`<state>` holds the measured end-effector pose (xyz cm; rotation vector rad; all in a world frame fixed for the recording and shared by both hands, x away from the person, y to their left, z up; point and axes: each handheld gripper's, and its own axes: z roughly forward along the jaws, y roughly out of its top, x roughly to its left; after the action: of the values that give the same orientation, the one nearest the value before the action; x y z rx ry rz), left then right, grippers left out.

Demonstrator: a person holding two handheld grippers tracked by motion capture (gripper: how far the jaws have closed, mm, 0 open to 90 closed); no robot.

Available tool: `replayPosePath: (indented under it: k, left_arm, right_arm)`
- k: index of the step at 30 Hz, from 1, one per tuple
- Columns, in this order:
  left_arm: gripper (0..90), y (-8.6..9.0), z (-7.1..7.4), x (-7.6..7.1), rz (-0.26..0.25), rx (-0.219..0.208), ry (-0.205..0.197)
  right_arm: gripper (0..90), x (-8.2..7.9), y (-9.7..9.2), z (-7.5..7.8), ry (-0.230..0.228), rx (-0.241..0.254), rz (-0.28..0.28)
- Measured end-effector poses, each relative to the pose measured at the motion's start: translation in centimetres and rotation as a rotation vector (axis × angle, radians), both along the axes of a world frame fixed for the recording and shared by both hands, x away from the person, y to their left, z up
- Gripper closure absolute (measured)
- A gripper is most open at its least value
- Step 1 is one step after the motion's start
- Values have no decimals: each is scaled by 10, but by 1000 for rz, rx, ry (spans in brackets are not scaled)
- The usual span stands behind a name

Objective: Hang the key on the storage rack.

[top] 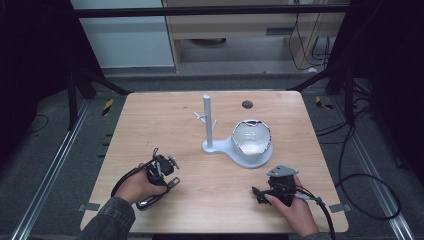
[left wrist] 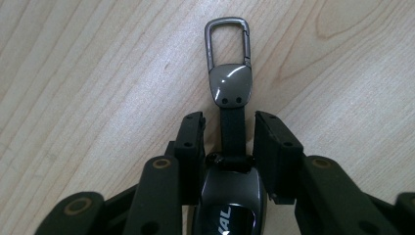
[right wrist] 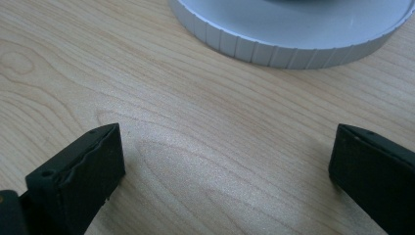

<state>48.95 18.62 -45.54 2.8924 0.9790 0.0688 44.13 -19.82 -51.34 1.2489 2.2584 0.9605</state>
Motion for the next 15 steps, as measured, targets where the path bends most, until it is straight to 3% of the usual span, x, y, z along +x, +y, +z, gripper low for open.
replayPosePath:
  k: [15]
  left_arm:
    - [737, -5, -5, 2, -29, 22, 16]
  right_arm:
    - [5, 0, 0, 0, 0, 0, 4]
